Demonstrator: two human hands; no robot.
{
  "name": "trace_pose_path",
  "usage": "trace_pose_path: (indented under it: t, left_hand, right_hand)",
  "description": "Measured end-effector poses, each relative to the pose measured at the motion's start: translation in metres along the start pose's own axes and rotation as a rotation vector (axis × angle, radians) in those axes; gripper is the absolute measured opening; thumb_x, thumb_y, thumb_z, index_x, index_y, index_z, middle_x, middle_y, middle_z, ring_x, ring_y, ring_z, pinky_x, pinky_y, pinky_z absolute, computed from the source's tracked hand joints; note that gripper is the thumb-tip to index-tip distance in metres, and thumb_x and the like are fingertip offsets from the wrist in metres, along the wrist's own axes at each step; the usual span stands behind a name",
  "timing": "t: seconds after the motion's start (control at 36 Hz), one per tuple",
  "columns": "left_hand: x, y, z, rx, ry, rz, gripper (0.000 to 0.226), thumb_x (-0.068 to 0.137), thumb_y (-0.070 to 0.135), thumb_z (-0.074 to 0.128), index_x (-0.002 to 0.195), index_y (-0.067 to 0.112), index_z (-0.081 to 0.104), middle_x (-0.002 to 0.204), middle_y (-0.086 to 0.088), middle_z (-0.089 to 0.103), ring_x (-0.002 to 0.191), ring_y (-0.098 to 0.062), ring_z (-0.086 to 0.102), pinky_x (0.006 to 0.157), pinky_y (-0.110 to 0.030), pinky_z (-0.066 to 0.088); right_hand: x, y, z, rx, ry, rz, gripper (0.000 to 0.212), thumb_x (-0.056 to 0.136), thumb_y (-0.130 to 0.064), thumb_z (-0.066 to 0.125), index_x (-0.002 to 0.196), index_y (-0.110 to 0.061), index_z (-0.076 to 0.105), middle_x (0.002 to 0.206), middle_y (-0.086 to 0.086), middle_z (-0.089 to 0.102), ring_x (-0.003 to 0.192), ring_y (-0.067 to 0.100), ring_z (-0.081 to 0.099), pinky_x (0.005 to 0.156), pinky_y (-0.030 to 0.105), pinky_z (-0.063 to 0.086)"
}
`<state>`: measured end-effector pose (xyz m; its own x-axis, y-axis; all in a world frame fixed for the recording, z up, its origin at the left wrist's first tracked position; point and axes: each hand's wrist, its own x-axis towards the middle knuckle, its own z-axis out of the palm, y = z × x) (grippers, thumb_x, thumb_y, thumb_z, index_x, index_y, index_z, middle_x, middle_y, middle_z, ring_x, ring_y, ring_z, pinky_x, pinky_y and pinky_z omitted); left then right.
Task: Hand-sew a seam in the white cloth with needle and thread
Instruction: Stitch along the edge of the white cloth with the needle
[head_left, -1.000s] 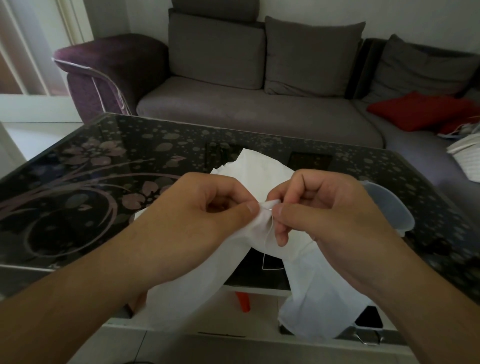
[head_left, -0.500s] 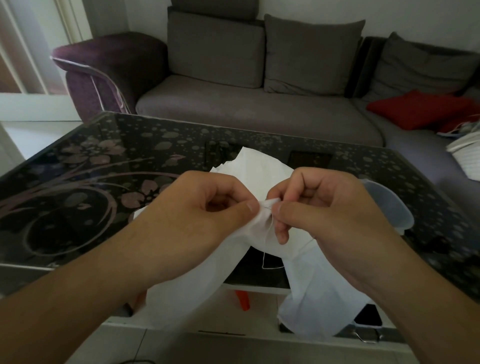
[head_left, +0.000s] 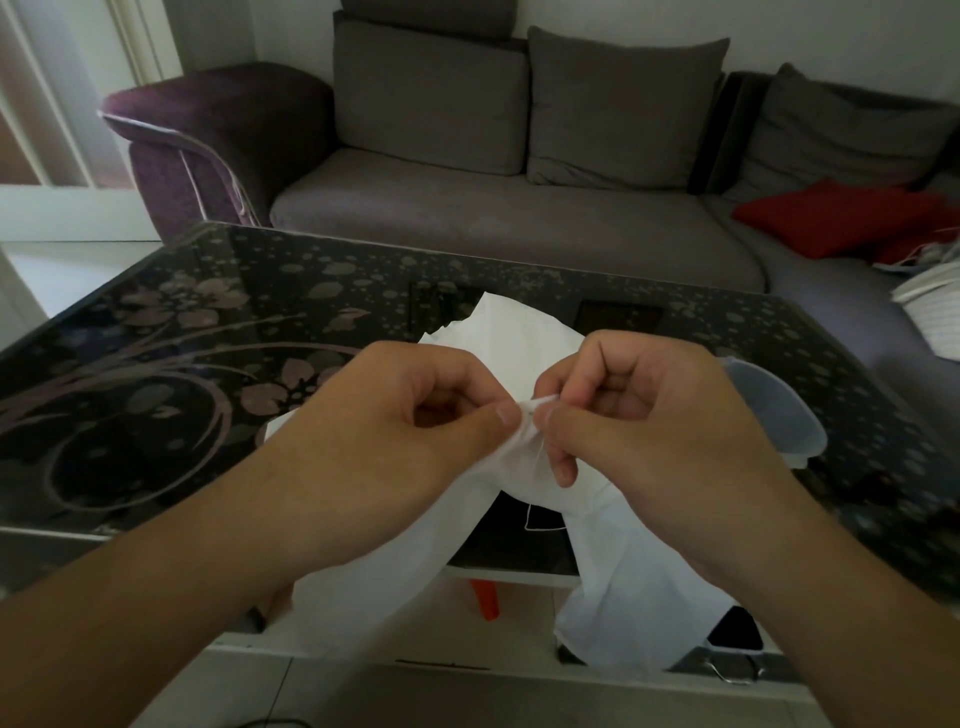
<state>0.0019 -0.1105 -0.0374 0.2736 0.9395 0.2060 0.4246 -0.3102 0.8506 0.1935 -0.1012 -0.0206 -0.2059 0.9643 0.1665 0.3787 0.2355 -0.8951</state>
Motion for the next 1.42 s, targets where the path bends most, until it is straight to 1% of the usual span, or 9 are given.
trace_pose_path:
  t: [0.08, 0.19, 0.28, 0.36, 0.64, 0.97, 1.11, 1.31, 1.42]
  left_hand:
    - [0.001, 0.000, 0.000, 0.008, 0.001, 0.002, 0.015, 0.095, 0.032, 0.064, 0.091, 0.029, 0.078, 0.082, 0.012, 0.076, 0.079, -0.005, 0.073, 0.070, -0.013, 0.054]
    - [0.001, -0.002, 0.000, 0.019, 0.004, -0.011, 0.014, 0.095, 0.033, 0.064, 0.091, 0.032, 0.077, 0.083, 0.016, 0.076, 0.081, -0.003, 0.072, 0.070, -0.012, 0.052]
    - [0.002, -0.003, 0.000, 0.029, 0.016, -0.023, 0.014, 0.094, 0.035, 0.064, 0.090, 0.033, 0.077, 0.084, 0.016, 0.076, 0.082, -0.004, 0.072, 0.069, -0.012, 0.051]
    - [0.002, -0.003, 0.000, 0.036, 0.022, -0.034, 0.013, 0.095, 0.034, 0.065, 0.090, 0.033, 0.077, 0.084, 0.017, 0.076, 0.082, -0.003, 0.072, 0.071, -0.013, 0.049]
    - [0.004, -0.002, -0.002, 0.044, 0.022, -0.029, 0.014, 0.096, 0.031, 0.066, 0.087, 0.033, 0.076, 0.082, 0.018, 0.074, 0.080, -0.001, 0.070, 0.068, -0.010, 0.047]
    - [0.004, -0.003, -0.002, 0.059, 0.020, -0.023, 0.013, 0.097, 0.031, 0.066, 0.089, 0.034, 0.076, 0.085, 0.019, 0.073, 0.083, -0.002, 0.069, 0.077, -0.019, 0.046]
    - [0.003, -0.003, -0.002, 0.070, 0.013, -0.024, 0.014, 0.097, 0.031, 0.066, 0.088, 0.034, 0.076, 0.083, 0.020, 0.072, 0.081, 0.000, 0.067, 0.074, -0.013, 0.043]
    - [0.002, -0.004, -0.001, 0.073, 0.011, -0.013, 0.013, 0.097, 0.030, 0.065, 0.089, 0.034, 0.075, 0.084, 0.021, 0.072, 0.083, 0.002, 0.067, 0.070, -0.006, 0.045]
    - [0.003, -0.003, -0.001, 0.079, 0.010, 0.001, 0.014, 0.098, 0.029, 0.065, 0.089, 0.035, 0.074, 0.083, 0.021, 0.071, 0.081, 0.001, 0.067, 0.069, -0.009, 0.045]
  right_hand:
    - [0.000, 0.000, 0.000, 0.010, 0.004, 0.000, 0.020, 0.084, 0.008, 0.073, 0.073, -0.007, 0.066, 0.081, -0.004, 0.074, 0.065, 0.024, 0.072, 0.065, 0.030, 0.064]
    - [0.001, 0.000, -0.002, 0.032, -0.004, 0.024, 0.017, 0.085, 0.005, 0.074, 0.074, -0.006, 0.067, 0.081, -0.003, 0.075, 0.065, 0.028, 0.072, 0.064, 0.035, 0.065]
    - [0.002, 0.001, -0.003, 0.071, -0.028, 0.037, 0.015, 0.086, 0.006, 0.073, 0.075, -0.002, 0.066, 0.081, 0.000, 0.076, 0.061, 0.025, 0.069, 0.063, 0.032, 0.064]
    - [0.003, 0.003, -0.005, 0.117, -0.049, 0.044, 0.013, 0.086, 0.007, 0.072, 0.077, 0.000, 0.066, 0.081, 0.003, 0.076, 0.062, 0.028, 0.068, 0.063, 0.030, 0.062]
    - [0.007, 0.008, -0.009, 0.251, -0.118, 0.062, 0.010, 0.085, 0.011, 0.068, 0.078, 0.004, 0.065, 0.084, 0.012, 0.075, 0.059, 0.026, 0.063, 0.067, 0.031, 0.060]
    - [0.009, 0.009, -0.010, 0.304, -0.158, 0.070, 0.017, 0.086, 0.011, 0.065, 0.074, -0.001, 0.066, 0.083, 0.014, 0.073, 0.060, 0.025, 0.062, 0.069, 0.028, 0.056]
    - [0.008, 0.010, -0.010, 0.299, -0.173, 0.069, 0.018, 0.086, 0.012, 0.065, 0.074, -0.002, 0.066, 0.083, 0.013, 0.073, 0.060, 0.023, 0.062, 0.072, 0.028, 0.055]
    - [0.009, 0.012, -0.009, 0.309, -0.181, 0.077, 0.016, 0.087, 0.012, 0.064, 0.077, 0.000, 0.066, 0.085, 0.014, 0.074, 0.061, 0.022, 0.063, 0.070, 0.028, 0.055]
    - [0.009, 0.011, -0.011, 0.344, -0.202, 0.085, 0.015, 0.087, 0.013, 0.062, 0.078, 0.002, 0.065, 0.084, 0.013, 0.073, 0.061, 0.022, 0.062, 0.067, 0.028, 0.056]
